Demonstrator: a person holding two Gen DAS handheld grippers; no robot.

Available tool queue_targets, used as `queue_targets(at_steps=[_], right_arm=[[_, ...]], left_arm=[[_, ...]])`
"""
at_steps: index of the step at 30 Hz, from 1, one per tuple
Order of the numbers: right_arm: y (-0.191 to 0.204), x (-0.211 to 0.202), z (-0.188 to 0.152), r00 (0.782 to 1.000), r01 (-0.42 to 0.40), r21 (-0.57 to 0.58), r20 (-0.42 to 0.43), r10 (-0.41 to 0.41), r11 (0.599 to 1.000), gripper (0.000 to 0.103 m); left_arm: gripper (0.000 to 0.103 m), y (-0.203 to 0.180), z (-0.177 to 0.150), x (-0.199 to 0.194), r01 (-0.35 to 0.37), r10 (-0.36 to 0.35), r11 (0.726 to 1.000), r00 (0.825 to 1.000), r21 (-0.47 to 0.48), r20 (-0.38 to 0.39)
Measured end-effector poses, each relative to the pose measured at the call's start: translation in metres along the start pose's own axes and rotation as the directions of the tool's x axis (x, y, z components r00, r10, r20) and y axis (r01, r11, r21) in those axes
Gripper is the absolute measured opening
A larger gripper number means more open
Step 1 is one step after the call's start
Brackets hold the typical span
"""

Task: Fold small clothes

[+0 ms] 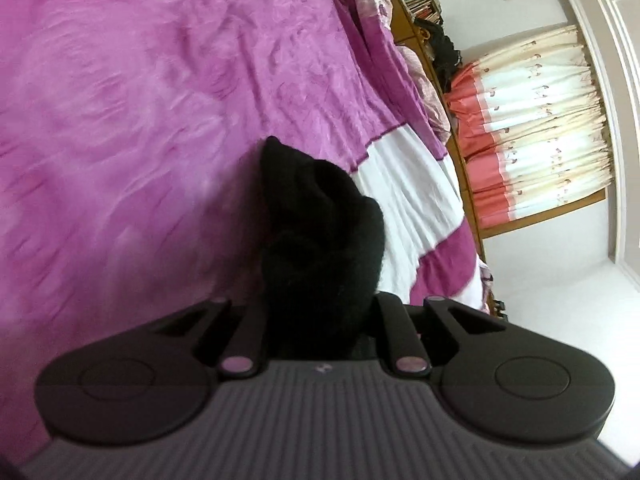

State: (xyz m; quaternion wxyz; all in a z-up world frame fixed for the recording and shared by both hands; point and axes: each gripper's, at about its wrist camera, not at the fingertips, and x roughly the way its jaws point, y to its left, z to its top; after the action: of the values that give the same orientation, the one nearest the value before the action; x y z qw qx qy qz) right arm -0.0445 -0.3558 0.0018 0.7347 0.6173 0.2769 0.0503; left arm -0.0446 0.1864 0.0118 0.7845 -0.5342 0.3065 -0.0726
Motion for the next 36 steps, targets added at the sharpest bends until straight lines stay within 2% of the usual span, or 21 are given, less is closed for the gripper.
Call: queue_targets(at_steps=[5,8,9,11,12,13,14,15,16,17,18,19,20,23,25,26,29,30,32,33,36], right_arm=[[-0.007,-0.053,-0.019,0.995,0.101,-0.049,-0.012,-0.102,0.994,0.022],[-0.027,-0.072,-0.032,0.952,0.301,-0.036,-0.053,-0.303,0.953,0.028],[-0.033,-0.080,-0.036,0.950,0.308,-0.025,-0.046,-0.309,0.951,0.029],[-0.036,-0.102,-0.040,0.958,0.287,-0.010,0.013,-0.287,0.958,0.050],[-0.031,-0.116,-0.041,0.948,0.305,-0.011,0.095,-0.303,0.952,0.059],[-0.022,-0.133,-0.045,0.914,0.346,-0.037,0.237,-0.329,0.937,0.081],[-0.009,-0.146,-0.052,0.851,0.415,-0.098,0.393,-0.348,0.905,0.097],[0.004,-0.149,-0.057,0.815,0.462,-0.192,0.478,-0.329,0.866,0.098],[0.022,-0.142,-0.058,0.833,0.480,-0.356,0.471,-0.290,0.801,0.096],[0.039,-0.126,-0.057,0.886,0.442,-0.497,0.372,-0.276,0.747,0.092],[0.050,-0.110,-0.060,0.925,0.379,-0.580,0.268,-0.271,0.721,0.089],[0.063,-0.088,-0.065,0.954,0.289,-0.653,0.140,-0.264,0.700,0.084],[0.073,-0.066,-0.072,0.964,0.223,-0.697,0.055,-0.259,0.682,0.082],[0.085,0.014,-0.078,0.934,0.197,-0.756,-0.049,-0.355,0.624,0.068],[0.073,0.059,-0.063,0.913,0.277,-0.764,0.021,-0.407,0.582,0.057],[0.066,0.071,-0.048,0.903,0.338,-0.726,0.072,-0.423,0.599,0.051],[0.046,0.038,-0.010,0.933,0.360,-0.507,0.209,-0.294,0.783,0.045],[0.045,0.027,0.000,0.903,0.416,-0.456,0.311,-0.297,0.787,0.045],[0.044,0.007,0.007,0.821,0.539,-0.407,0.451,-0.351,0.738,0.046],[0.042,0.002,0.008,0.814,0.552,-0.409,0.455,-0.362,0.727,0.047],[0.045,-0.006,-0.001,0.836,0.538,-0.495,0.414,-0.359,0.682,0.049]], left_arm=[[0.014,0.019,-0.032,-0.047,-0.074,0.076,0.996,0.996,0.044,-0.056],[0.028,0.041,-0.047,-0.073,-0.188,0.193,0.979,0.980,0.079,-0.055],[0.032,0.045,-0.048,-0.081,-0.202,0.205,0.973,0.978,0.110,-0.023],[0.039,0.043,-0.047,-0.090,-0.207,0.200,0.956,0.978,0.209,0.054],[0.041,0.040,-0.048,-0.094,-0.241,0.222,0.937,0.970,0.254,0.102],[0.041,0.034,-0.051,-0.095,-0.274,0.240,0.916,0.959,0.294,0.149],[0.041,0.026,-0.054,-0.097,-0.328,0.267,0.878,0.940,0.349,0.210],[0.040,0.014,-0.063,-0.100,-0.399,0.294,0.817,0.909,0.415,0.296],[0.040,0.001,-0.075,-0.101,-0.468,0.299,0.742,0.872,0.481,0.387],[0.040,-0.010,-0.085,-0.099,-0.494,0.278,0.685,0.857,0.536,0.435],[0.040,-0.019,-0.091,-0.098,-0.479,0.246,0.663,0.865,0.575,0.437],[0.040,-0.024,-0.096,-0.096,-0.451,0.218,0.659,0.880,0.602,0.421],[0.040,-0.029,-0.099,-0.094,-0.425,0.200,0.655,0.895,0.625,0.400],[0.040,-0.033,-0.108,-0.074,-0.350,0.198,0.653,0.935,0.672,0.295],[0.040,-0.020,-0.106,-0.058,-0.310,0.260,0.676,0.949,0.669,0.177],[0.040,-0.013,-0.105,-0.054,-0.312,0.297,0.690,0.945,0.652,0.138],[0.040,-0.004,-0.099,-0.061,-0.297,0.272,0.734,0.953,0.611,0.137],[0.040,-0.003,-0.096,-0.061,-0.292,0.268,0.740,0.954,0.605,0.132],[0.040,-0.001,-0.093,-0.060,-0.283,0.254,0.747,0.958,0.601,0.134],[0.040,-0.002,-0.092,-0.062,-0.279,0.242,0.748,0.960,0.602,0.143],[0.041,-0.020,-0.097,-0.075,-0.274,0.164,0.734,0.959,0.622,0.230]])
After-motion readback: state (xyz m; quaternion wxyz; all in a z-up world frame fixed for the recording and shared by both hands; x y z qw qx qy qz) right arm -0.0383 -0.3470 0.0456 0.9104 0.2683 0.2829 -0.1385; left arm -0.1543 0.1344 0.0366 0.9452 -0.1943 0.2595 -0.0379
